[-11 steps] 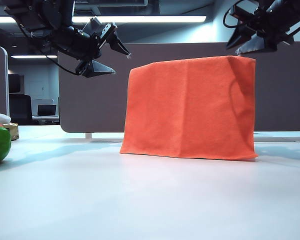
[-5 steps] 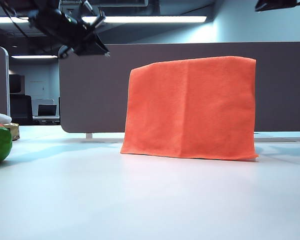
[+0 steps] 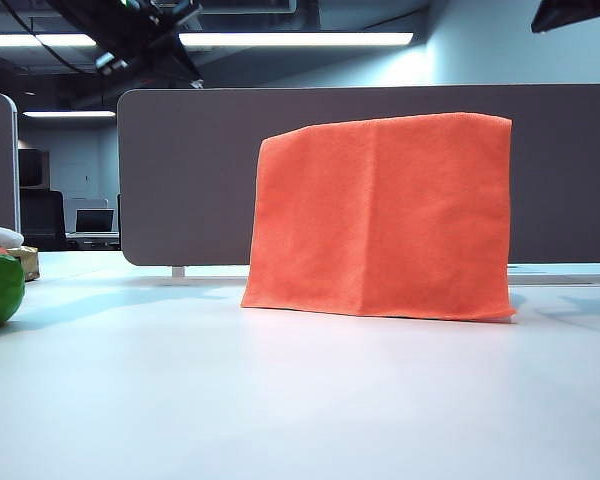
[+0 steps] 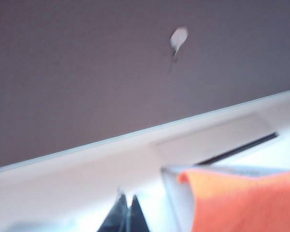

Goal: Pick up the cloth from the table and use it to cover the mirror.

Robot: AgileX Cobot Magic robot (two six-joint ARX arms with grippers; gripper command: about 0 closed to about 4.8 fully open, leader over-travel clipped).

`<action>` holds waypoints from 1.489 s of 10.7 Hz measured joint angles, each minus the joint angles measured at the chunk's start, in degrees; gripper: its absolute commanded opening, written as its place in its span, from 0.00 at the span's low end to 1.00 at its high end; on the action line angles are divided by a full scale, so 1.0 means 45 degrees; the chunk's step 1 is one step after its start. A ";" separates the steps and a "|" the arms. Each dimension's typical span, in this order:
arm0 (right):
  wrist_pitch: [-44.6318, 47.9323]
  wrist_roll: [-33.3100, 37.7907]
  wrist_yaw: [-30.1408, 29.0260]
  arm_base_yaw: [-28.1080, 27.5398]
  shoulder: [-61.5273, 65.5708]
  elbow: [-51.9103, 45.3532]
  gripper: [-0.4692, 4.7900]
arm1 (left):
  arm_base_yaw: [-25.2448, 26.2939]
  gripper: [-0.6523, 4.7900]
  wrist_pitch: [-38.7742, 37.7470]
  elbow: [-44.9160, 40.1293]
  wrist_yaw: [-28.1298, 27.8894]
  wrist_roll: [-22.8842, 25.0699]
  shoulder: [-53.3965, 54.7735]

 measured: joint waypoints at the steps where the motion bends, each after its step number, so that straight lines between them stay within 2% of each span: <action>1: -0.0141 -0.0029 0.0544 -0.0005 -0.1715 -0.1200 0.08 | 0.0005 0.11 -0.2283 -0.0005 -0.0908 0.0777 -0.1001; 2: 0.0024 -0.0068 0.0670 -0.0097 -0.2817 -0.1851 0.08 | 0.0005 0.11 -0.3288 -0.0010 -0.1345 0.0937 -0.1515; 3: -0.0355 -0.0092 0.0719 -0.0889 -0.7145 -0.4716 0.08 | 0.0010 0.11 -0.3138 -0.2501 -0.1807 0.1302 -0.4172; 4: -0.0563 -0.0092 0.0675 -0.0976 -0.7601 -0.5032 0.08 | 0.0010 0.11 -0.2968 -0.2973 -0.1909 0.1307 -0.4517; 5: -0.1156 -0.0068 0.0282 -0.0942 -0.8801 -0.5940 0.08 | 0.0015 0.11 -0.1855 -0.5226 -0.2229 0.1229 -0.5965; 6: -0.1166 -0.0063 -0.0277 -0.0952 -1.1220 -0.8189 0.08 | 0.0005 0.11 0.0869 -1.0394 -0.3157 0.0466 -0.9695; 7: -0.1122 0.0243 -0.0330 -0.0947 -1.3187 -0.9296 0.08 | 0.0000 0.11 0.1812 -1.2390 -0.3473 0.0427 -1.1798; 11: -0.1127 0.0607 -0.0340 -0.0947 -1.4746 -1.0200 0.08 | 0.0005 0.11 0.2982 -1.3396 -0.3653 0.0379 -1.3498; 12: -0.1132 0.0797 -0.0335 -0.0947 -1.5120 -1.0418 0.08 | 0.0005 0.11 0.3055 -1.3644 -0.3696 0.0330 -1.3969; 13: 0.0306 0.1957 -0.0248 -0.0865 -1.6835 -1.4702 0.08 | -0.0005 0.11 0.0447 -1.9351 -0.3925 -0.1234 -2.2226; 14: -0.0019 0.1899 0.0015 -0.0865 -1.6835 -1.4702 0.08 | -0.0005 0.11 0.0330 -1.9754 -0.3929 -0.1239 -2.2809; 15: -0.0073 0.1797 0.0005 -0.0865 -1.6835 -1.4702 0.08 | -0.0005 0.11 -0.0578 -2.1823 -0.4619 -0.0695 -2.3591; 16: -0.0073 0.1797 0.0005 -0.0865 -1.6840 -1.4702 0.08 | 0.0005 0.11 0.0151 -2.2595 -0.4979 -0.0481 -2.3571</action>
